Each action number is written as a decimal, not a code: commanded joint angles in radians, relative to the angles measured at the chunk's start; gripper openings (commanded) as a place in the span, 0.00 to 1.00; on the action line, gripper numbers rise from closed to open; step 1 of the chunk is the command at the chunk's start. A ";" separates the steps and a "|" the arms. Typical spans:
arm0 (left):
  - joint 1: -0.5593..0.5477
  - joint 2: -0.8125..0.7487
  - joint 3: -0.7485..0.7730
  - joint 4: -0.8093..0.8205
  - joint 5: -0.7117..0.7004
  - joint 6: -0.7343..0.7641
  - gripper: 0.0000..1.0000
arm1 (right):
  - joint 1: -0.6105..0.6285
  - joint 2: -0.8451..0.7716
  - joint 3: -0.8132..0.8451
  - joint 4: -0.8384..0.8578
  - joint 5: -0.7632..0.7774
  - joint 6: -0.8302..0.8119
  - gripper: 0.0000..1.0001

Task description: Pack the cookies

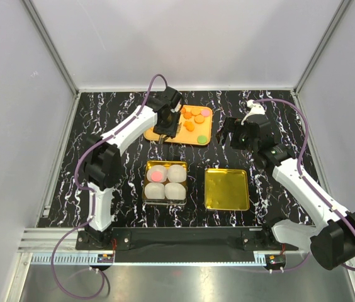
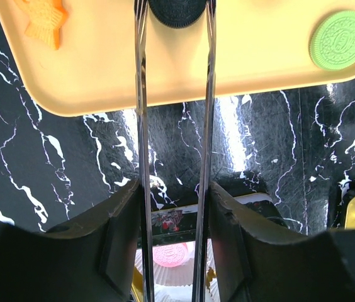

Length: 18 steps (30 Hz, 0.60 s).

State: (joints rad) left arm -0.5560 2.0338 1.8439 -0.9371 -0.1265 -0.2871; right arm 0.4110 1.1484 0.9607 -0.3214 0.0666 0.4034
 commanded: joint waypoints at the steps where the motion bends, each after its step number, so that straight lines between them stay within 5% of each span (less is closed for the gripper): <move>1: 0.007 -0.011 -0.005 0.031 0.005 0.016 0.46 | -0.005 -0.024 0.019 0.010 0.006 -0.014 1.00; 18: 0.007 -0.115 0.011 0.004 0.014 0.032 0.41 | -0.005 -0.021 0.018 0.015 0.006 -0.012 1.00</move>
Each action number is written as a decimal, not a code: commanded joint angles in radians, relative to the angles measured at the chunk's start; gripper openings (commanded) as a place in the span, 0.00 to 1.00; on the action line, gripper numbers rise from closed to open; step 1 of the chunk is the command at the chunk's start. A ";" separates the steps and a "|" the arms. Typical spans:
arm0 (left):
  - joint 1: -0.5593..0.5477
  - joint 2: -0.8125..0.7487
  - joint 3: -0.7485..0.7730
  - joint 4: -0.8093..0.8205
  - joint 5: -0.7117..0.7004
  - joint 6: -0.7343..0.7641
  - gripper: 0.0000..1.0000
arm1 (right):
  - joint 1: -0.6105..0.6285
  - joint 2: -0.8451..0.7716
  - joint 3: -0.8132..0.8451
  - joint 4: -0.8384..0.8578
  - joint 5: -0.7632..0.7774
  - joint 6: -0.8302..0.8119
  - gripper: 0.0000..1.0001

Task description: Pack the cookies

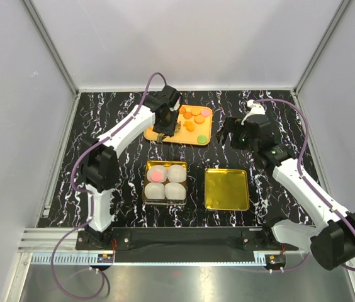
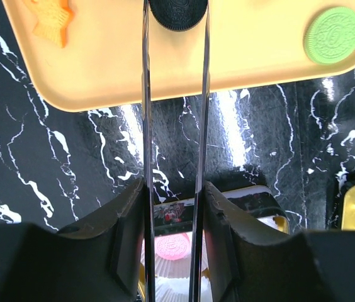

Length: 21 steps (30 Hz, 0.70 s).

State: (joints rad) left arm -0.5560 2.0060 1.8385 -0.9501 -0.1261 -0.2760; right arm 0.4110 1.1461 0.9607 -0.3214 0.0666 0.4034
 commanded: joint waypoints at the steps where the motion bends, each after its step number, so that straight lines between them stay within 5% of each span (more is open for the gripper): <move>1: 0.007 -0.092 0.018 0.019 0.014 0.021 0.41 | -0.005 -0.019 0.018 0.015 0.007 -0.012 1.00; 12: 0.005 -0.168 -0.027 0.007 0.032 0.018 0.41 | -0.005 -0.019 0.015 0.016 0.009 -0.014 0.99; 21: -0.016 -0.387 -0.217 0.004 0.069 0.003 0.41 | -0.005 -0.016 0.018 0.016 0.010 -0.017 1.00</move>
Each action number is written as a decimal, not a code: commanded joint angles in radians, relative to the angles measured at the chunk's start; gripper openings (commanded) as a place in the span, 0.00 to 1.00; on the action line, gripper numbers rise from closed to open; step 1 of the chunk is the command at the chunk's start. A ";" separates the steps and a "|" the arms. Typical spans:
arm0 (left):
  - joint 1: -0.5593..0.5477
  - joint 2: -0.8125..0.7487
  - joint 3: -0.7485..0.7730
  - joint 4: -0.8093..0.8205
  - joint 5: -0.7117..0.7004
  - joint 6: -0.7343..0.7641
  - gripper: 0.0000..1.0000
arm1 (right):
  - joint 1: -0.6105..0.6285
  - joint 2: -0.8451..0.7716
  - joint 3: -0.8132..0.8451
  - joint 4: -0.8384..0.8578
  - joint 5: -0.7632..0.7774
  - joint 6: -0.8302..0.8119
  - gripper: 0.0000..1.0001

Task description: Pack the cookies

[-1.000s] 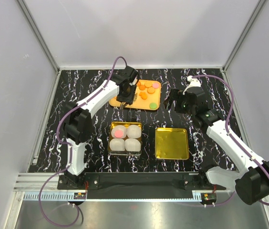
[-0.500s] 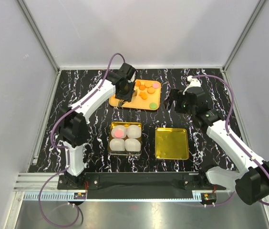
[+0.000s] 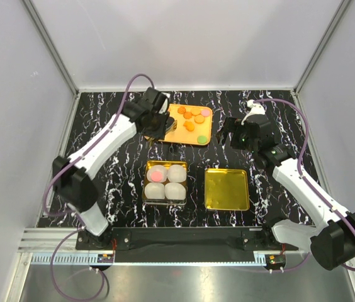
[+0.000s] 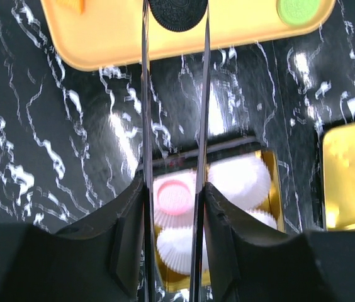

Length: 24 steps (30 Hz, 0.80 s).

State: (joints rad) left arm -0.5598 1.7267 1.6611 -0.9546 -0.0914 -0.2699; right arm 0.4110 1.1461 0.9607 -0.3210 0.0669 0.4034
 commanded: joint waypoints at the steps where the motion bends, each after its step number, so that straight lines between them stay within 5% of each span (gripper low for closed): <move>1: -0.018 -0.127 -0.059 0.004 0.033 -0.006 0.41 | -0.005 -0.014 0.015 0.016 0.008 -0.015 1.00; 24: -0.267 -0.441 -0.368 -0.095 0.024 -0.123 0.42 | -0.005 -0.008 0.013 0.019 0.028 -0.018 1.00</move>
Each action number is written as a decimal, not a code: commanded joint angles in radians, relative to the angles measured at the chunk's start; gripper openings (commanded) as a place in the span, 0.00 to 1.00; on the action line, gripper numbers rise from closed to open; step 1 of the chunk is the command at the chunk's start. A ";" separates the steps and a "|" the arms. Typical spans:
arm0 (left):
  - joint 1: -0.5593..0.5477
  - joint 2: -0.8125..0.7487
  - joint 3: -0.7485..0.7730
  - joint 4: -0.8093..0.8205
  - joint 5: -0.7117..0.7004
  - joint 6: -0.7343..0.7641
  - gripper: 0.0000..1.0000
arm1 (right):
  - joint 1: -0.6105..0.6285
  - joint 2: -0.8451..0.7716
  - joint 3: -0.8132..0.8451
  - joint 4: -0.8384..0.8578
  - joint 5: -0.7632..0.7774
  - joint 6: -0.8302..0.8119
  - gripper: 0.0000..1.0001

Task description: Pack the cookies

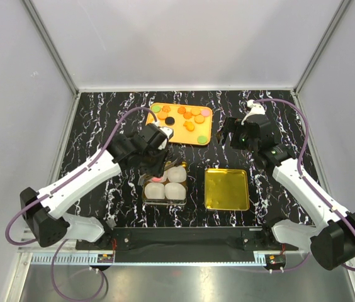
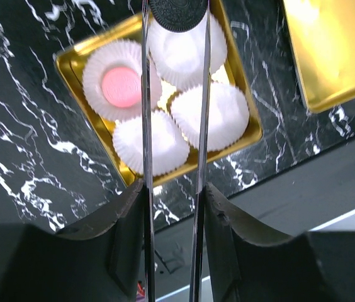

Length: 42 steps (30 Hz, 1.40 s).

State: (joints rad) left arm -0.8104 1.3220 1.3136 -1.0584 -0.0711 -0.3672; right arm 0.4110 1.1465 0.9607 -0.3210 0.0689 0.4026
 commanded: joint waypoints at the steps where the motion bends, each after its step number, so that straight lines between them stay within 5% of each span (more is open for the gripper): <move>1: -0.022 -0.041 -0.028 0.009 0.004 -0.035 0.42 | -0.005 -0.008 0.013 0.017 0.026 -0.018 1.00; 30: -0.085 -0.041 -0.120 0.060 0.013 -0.058 0.52 | -0.005 -0.008 0.012 0.022 0.020 -0.016 1.00; 42: -0.088 -0.067 0.018 -0.012 0.060 -0.021 0.51 | -0.005 -0.005 0.013 0.019 0.019 -0.016 1.00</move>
State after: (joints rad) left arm -0.8951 1.2945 1.2407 -1.0714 -0.0422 -0.4137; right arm 0.4110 1.1465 0.9607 -0.3210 0.0692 0.4023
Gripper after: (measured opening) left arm 0.514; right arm 0.994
